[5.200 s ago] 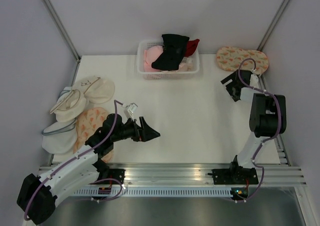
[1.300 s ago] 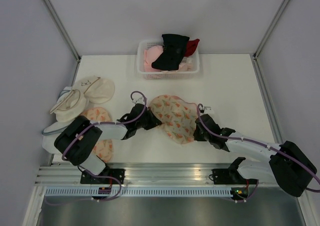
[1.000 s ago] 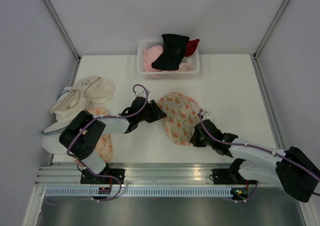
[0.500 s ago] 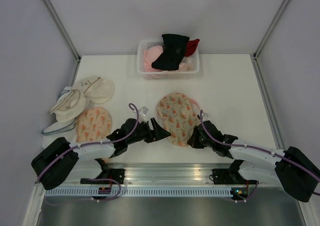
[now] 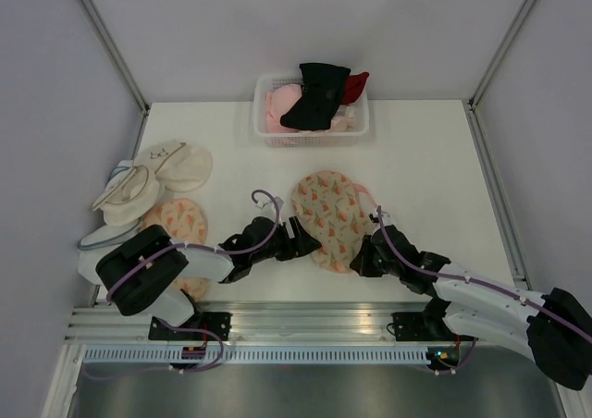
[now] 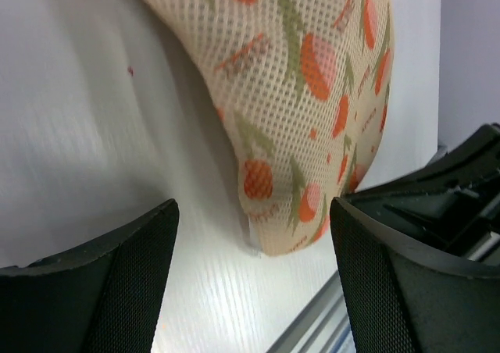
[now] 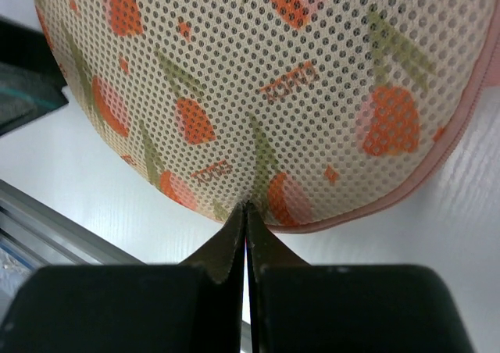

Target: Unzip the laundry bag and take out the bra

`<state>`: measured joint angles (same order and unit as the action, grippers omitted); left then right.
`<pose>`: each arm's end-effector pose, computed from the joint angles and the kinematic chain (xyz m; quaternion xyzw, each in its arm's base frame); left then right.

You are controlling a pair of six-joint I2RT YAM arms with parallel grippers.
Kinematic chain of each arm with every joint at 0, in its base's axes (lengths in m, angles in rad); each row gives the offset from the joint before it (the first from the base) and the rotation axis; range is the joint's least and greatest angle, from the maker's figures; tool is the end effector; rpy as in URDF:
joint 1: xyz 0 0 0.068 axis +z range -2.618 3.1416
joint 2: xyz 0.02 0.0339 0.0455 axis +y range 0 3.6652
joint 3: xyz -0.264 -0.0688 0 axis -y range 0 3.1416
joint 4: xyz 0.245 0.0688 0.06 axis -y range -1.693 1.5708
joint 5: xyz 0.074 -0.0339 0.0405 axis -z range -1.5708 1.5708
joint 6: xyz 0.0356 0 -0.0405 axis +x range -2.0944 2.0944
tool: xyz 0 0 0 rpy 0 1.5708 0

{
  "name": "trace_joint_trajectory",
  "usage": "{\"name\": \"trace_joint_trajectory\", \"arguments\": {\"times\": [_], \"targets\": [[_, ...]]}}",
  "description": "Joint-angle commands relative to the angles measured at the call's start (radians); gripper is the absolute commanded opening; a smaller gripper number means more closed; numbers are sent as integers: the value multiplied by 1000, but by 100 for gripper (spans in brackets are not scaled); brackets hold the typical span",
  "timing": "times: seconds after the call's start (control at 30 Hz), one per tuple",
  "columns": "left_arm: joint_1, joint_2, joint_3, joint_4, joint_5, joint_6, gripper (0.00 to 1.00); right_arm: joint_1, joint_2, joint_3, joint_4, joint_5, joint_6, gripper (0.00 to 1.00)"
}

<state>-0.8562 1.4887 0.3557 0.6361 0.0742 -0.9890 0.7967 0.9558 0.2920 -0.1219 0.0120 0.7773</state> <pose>0.1637 -0.1927 0.1280 -0.0380 0.8580 -0.4267 0.2832 0.1227 0.1249 0.1479 -0.0067 0.9239 0.2670 0.2740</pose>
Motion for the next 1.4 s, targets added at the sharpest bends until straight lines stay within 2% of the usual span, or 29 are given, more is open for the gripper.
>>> {"name": "trace_joint_trajectory", "arguments": {"times": [0.0, 0.13, 0.23, 0.33, 0.37, 0.43, 0.47, 0.5, 0.53, 0.57, 0.6, 0.63, 0.7, 0.73, 0.8, 0.83, 0.87, 0.93, 0.97, 1.1, 1.27, 1.37], "targets": [[-4, 59, 57, 111, -70, 99, 82, 7, -43, -7, -90, 0, -24, 1], [-4, 149, 78, 276, -28, 113, 82, 7, -52, 4, -117, -7, -42, 0], [-4, 212, 95, 393, 56, 99, 81, 7, -71, 21, -153, -7, -44, 0], [-4, 254, 92, 471, 90, 78, 72, 6, -101, 44, -197, -1, -36, 0], [-4, 260, 85, 493, 110, 72, 57, 7, -110, 53, -226, 5, -35, 0], [-4, 268, 77, 522, 125, 62, 36, 7, -135, 81, -257, 28, -36, 0], [-3, 268, 71, 522, 133, 55, 12, 7, -144, 91, -287, 29, -52, 1], [-4, 265, 68, 519, 134, 50, 2, 7, -153, 102, -303, 25, -64, 0], [-3, 262, 62, 508, 127, 29, 2, 6, -178, 119, -312, 16, -78, 2], [-4, 251, 58, 501, 119, 15, 2, 7, -189, 127, -326, -7, -102, 8], [-4, 245, 54, 493, 110, 0, 2, 9, -201, 134, -334, -9, -111, 29], [-6, 237, 48, 478, 87, -35, 2, 10, -222, 144, -343, -39, -119, 36], [-17, 205, 45, 442, 46, -78, 2, 24, -239, 148, -363, -58, -122, 44], [-26, 187, 46, 354, -29, -101, 2, 32, -255, 148, -366, -64, -119, 47], [-50, 113, 64, 236, -124, -152, 2, 61, -276, 144, -364, -73, -96, 49], [-85, 87, 80, 149, -236, -164, 2, 74, -308, 133, -357, -70, -86, 49], [-104, 64, 122, -18, -291, -203, 2, 106, -327, 127, -340, -67, -73, 49], [-150, 13, 176, -163, -422, -276, 2, 134, -374, 96, -306, -73, -35, 49], [-158, 2, 187, -226, -442, -298, 2, 157, -385, 85, -276, -78, -21, 49], [-168, -5, 215, -297, -464, -401, 2, 197, -387, 27, -190, -72, 5, 49], [-175, -4, 236, -389, -473, -529, 2, 239, -325, -20, -90, 91, 5, 49], [-179, -4, 246, -440, -482, -568, 2, 248, -276, -40, 26, 120, 7, 49]]}}
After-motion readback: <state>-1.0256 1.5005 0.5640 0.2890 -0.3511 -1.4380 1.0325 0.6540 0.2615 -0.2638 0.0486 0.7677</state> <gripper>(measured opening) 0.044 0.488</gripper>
